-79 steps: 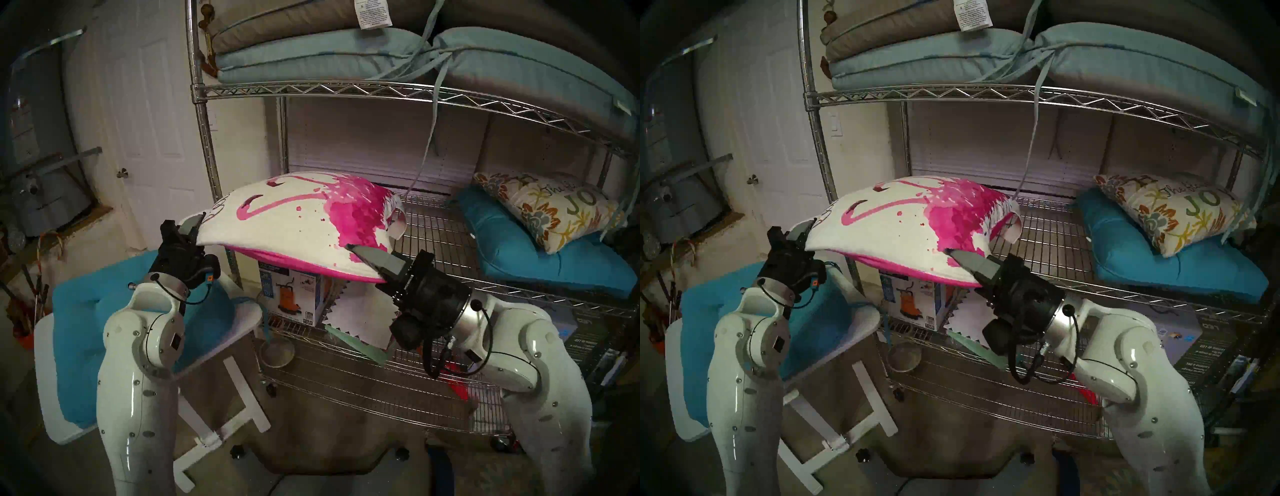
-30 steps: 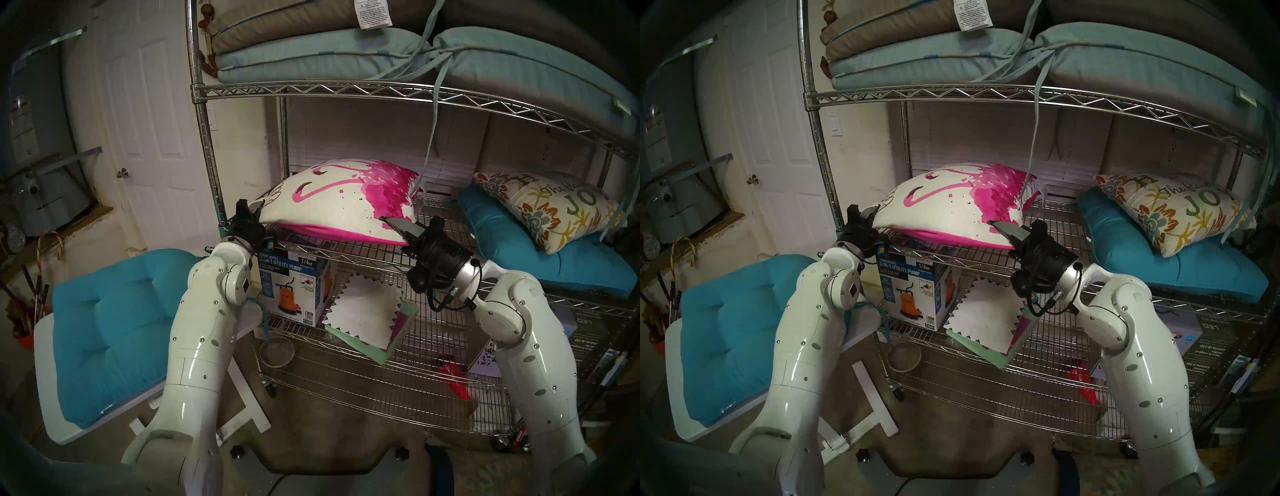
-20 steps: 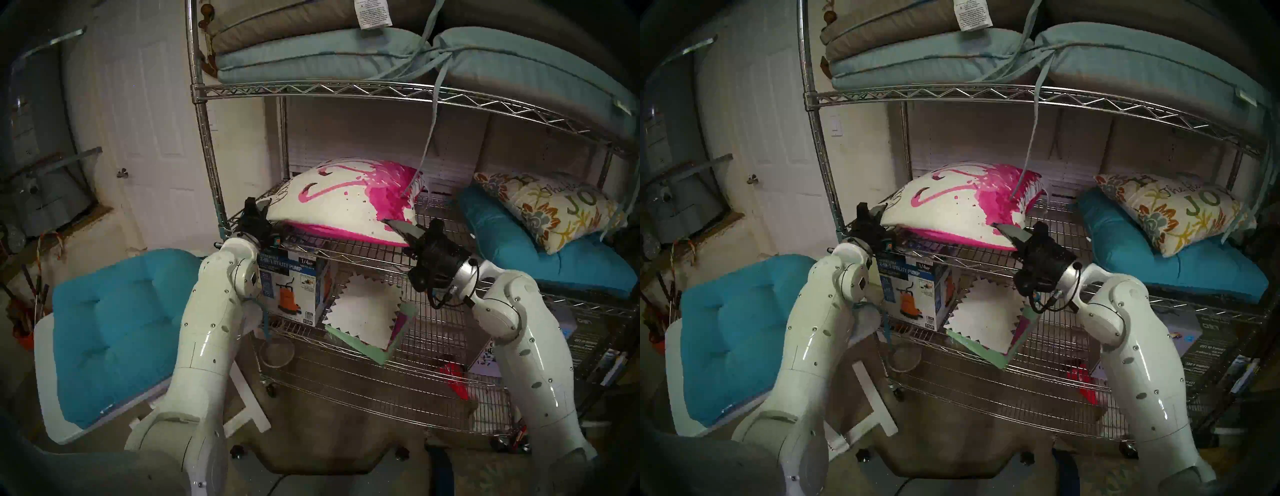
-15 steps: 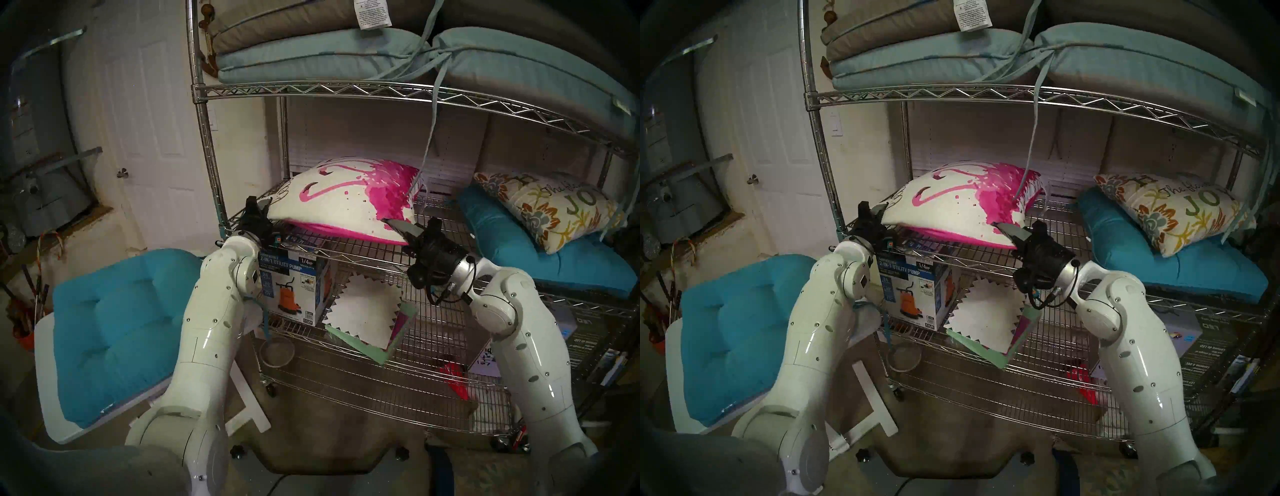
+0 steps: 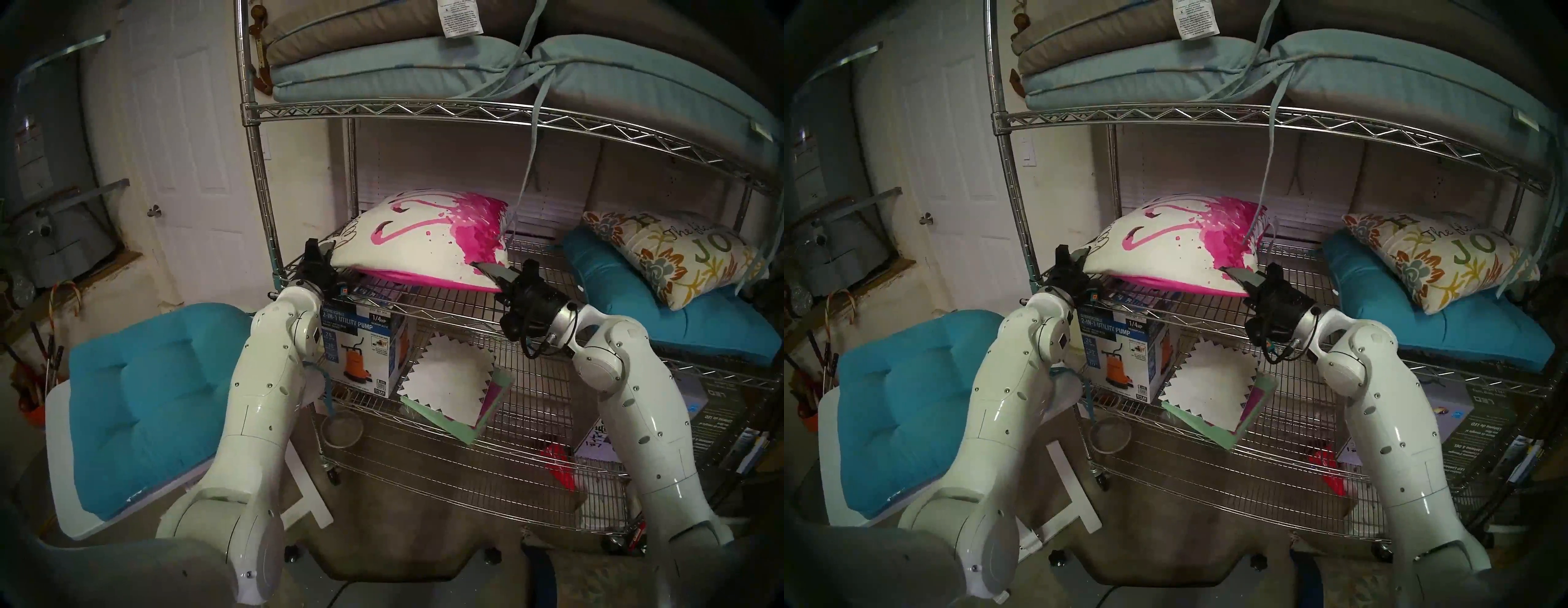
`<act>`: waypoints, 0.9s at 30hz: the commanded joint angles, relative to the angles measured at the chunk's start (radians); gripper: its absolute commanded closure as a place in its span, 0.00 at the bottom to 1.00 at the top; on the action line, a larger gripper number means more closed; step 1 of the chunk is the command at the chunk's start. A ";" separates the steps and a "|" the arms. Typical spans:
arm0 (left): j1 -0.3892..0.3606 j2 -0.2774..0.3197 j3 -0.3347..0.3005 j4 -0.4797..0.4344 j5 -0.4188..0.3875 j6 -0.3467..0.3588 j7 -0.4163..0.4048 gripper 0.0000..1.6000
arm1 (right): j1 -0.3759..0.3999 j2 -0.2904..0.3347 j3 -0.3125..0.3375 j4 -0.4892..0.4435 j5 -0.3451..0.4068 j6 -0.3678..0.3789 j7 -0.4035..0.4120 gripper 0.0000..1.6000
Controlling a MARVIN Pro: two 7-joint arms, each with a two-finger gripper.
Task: Put cushion on the shelf
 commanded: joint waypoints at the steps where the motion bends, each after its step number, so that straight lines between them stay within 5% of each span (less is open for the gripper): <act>1: -0.059 0.024 -0.052 0.015 0.019 0.076 0.015 1.00 | 0.065 0.019 0.029 0.049 -0.013 -0.007 -0.056 1.00; 21: -0.058 -0.007 -0.058 0.019 0.069 0.113 0.026 1.00 | 0.152 0.023 0.012 0.200 -0.088 -0.046 -0.171 1.00; 22: -0.058 -0.007 -0.059 0.018 0.069 0.112 0.023 0.55 | 0.153 0.023 0.012 0.201 -0.091 -0.047 -0.175 1.00; 23: -0.058 -0.008 -0.059 0.017 0.073 0.114 0.023 0.00 | 0.153 0.023 0.012 0.201 -0.096 -0.047 -0.182 0.64; 24: -0.057 -0.009 -0.059 0.015 0.075 0.116 0.022 0.00 | 0.153 0.024 0.012 0.202 -0.099 -0.048 -0.188 0.00; 27: -0.054 -0.014 -0.061 0.014 0.085 0.131 0.025 0.00 | 0.149 0.027 0.016 0.201 -0.103 -0.054 -0.206 0.00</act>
